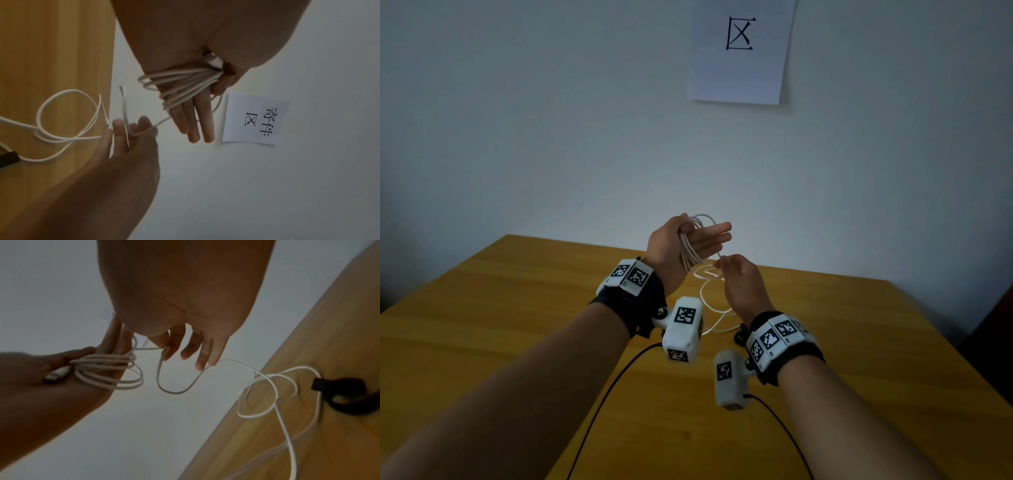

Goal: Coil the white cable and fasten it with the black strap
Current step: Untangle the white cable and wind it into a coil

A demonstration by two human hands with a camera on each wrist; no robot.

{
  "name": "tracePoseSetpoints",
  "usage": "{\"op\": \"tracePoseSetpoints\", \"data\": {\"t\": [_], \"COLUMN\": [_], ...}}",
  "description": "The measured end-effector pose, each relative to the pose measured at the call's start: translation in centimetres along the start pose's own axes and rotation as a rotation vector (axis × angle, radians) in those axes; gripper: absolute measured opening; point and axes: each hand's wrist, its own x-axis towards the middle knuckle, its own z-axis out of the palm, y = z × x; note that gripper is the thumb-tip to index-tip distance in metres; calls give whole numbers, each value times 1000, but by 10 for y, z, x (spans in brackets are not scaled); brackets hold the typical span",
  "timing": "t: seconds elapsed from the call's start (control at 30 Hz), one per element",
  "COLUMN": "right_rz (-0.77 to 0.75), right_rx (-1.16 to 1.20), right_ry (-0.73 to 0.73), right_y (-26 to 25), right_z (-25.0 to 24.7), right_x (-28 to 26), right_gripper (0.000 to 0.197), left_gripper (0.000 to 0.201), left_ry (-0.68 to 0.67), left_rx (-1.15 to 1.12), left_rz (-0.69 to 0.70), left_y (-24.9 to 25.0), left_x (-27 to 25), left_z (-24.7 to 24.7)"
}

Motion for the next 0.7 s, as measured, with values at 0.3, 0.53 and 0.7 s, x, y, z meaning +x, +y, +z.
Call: {"op": "tracePoseSetpoints", "data": {"t": [0.3, 0.53, 0.7], "right_rz": [62, -20, 125], "right_rx": [286, 108, 77], "right_ry": [-9, -245, -386], "right_y": [0, -4, -15], "right_z": [-4, 1, 2], "right_x": [1, -10, -14], "right_gripper": [29, 24, 30], "left_gripper": [39, 37, 47], "left_ry": [-108, -73, 57], "left_rx": [-128, 53, 612], "left_rz": [-13, 69, 163], "left_y": [3, -6, -16], "left_x": [2, 9, 17], "left_z": [4, 3, -3]}}
